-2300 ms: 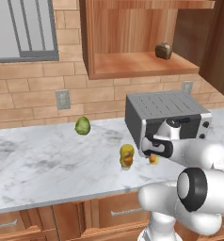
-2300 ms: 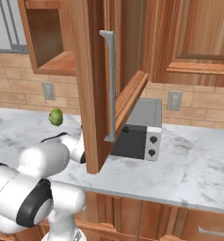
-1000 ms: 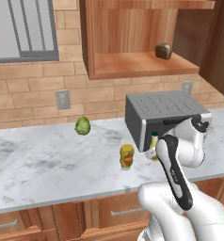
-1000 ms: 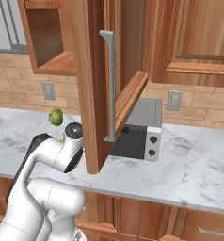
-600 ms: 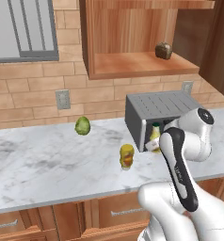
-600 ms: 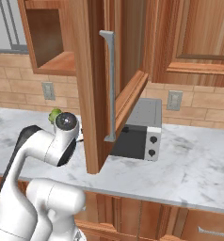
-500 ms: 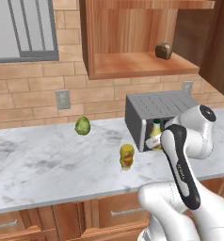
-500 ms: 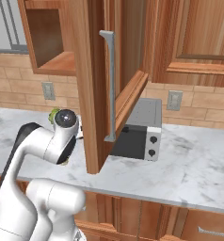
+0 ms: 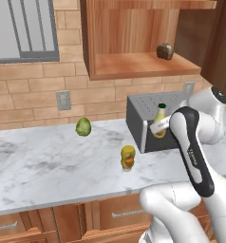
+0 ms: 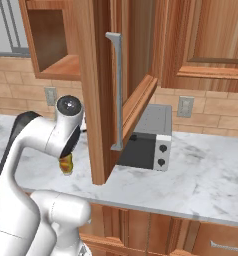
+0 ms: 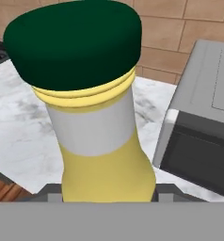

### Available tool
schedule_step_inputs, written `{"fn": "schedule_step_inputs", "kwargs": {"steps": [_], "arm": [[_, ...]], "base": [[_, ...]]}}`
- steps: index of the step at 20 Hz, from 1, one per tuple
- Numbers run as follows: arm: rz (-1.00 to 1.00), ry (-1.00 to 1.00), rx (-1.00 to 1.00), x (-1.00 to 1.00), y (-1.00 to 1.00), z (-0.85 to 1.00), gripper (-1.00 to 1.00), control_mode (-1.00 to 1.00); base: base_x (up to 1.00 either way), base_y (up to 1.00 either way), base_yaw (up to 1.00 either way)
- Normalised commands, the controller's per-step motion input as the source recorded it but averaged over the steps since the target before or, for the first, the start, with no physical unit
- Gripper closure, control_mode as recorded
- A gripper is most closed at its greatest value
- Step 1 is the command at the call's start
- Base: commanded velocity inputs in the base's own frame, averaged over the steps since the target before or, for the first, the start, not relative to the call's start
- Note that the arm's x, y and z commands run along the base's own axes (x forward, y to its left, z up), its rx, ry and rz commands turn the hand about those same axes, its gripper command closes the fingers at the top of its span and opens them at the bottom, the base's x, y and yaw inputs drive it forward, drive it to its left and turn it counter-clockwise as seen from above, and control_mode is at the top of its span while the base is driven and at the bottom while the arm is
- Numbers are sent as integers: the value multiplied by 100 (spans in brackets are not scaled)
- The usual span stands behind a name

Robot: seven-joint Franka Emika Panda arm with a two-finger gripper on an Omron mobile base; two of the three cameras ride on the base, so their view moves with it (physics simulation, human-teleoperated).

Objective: Pick the mustard and mustard from the counter and place them in the cabinet.

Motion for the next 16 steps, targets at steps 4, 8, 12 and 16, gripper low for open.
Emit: {"fn": "schedule_step_inputs", "kwargs": {"steps": [4, 8, 12, 16], "arm": [[0, 0, 2, 0, 2, 52, 100, -100], [0, 0, 2, -1, 5, 54, 100, -100], [0, 0, 1, 0, 7, 41, 100, -100], [0, 0, 0, 0, 14, 34, 100, -100]], "base": [[0, 0, 0], [0, 0, 0], [0, 0, 0], [0, 0, 0]]}}
